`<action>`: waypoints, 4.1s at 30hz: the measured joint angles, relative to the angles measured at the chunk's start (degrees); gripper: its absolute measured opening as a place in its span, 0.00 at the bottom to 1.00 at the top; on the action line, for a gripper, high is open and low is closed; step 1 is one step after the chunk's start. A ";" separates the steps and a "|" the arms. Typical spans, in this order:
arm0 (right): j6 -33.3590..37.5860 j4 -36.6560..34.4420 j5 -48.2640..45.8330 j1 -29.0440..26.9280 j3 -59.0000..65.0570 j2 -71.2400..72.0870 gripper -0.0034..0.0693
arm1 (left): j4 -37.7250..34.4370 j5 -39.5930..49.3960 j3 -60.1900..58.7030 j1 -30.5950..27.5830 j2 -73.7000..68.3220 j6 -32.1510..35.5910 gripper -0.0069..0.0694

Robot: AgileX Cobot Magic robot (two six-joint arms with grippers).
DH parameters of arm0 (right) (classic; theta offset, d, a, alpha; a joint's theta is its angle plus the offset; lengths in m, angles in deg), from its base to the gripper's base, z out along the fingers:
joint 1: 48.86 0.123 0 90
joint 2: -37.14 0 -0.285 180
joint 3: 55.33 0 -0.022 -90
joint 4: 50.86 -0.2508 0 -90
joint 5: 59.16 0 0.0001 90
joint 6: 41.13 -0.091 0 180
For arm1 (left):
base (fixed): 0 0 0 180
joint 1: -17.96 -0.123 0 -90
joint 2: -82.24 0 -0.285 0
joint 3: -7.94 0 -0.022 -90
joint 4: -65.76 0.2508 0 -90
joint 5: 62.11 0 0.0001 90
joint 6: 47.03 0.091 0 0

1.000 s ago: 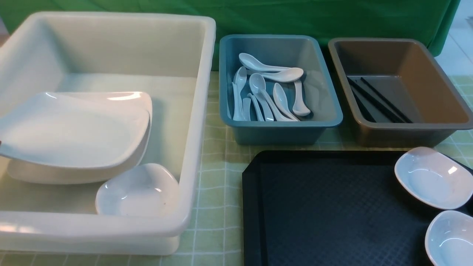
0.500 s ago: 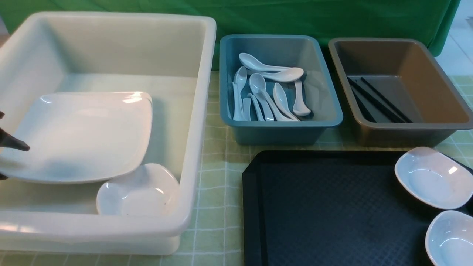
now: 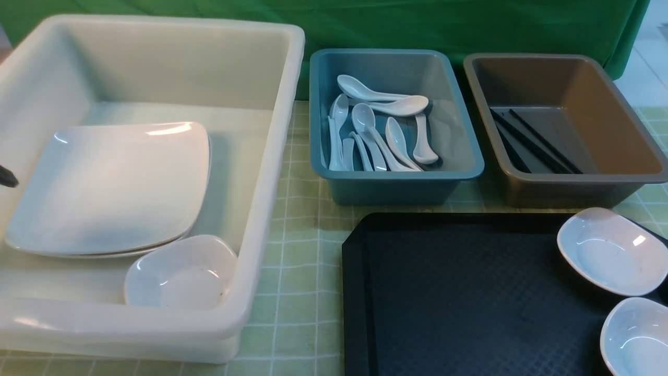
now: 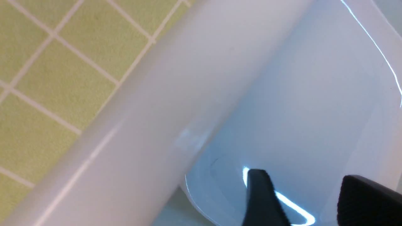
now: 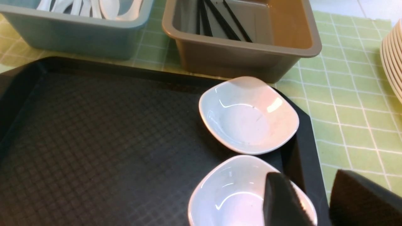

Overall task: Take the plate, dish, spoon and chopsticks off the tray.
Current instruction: Use the left arm to put the plate into the large storage box on the left, then use the left arm to grab a small plate from the dinner plate, then use the left arm to put the small plate into the large storage box on the left

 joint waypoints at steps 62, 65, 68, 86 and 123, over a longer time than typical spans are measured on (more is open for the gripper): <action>4.77 1.22 -13.57 0.00 -18.84 0.24 0.06 | 5.51 17.90 75.43 87.66 -51.25 -19.63 0.51; 4.77 1.22 -13.97 0.00 -18.84 0.24 0.06 | 6.47 18.64 75.83 87.66 -52.49 -19.63 0.51; 4.77 1.22 -15.09 0.00 -18.84 0.24 0.06 | 7.25 19.16 75.83 87.66 -53.00 -19.63 0.51; 4.72 1.22 -16.03 0.00 -18.84 0.24 0.09 | 7.68 12.95 75.92 89.59 -57.23 -19.74 0.45; 4.72 1.17 -12.92 0.00 -18.84 0.24 0.12 | 22.83 27.09 37.95 44.60 7.28 -11.55 0.10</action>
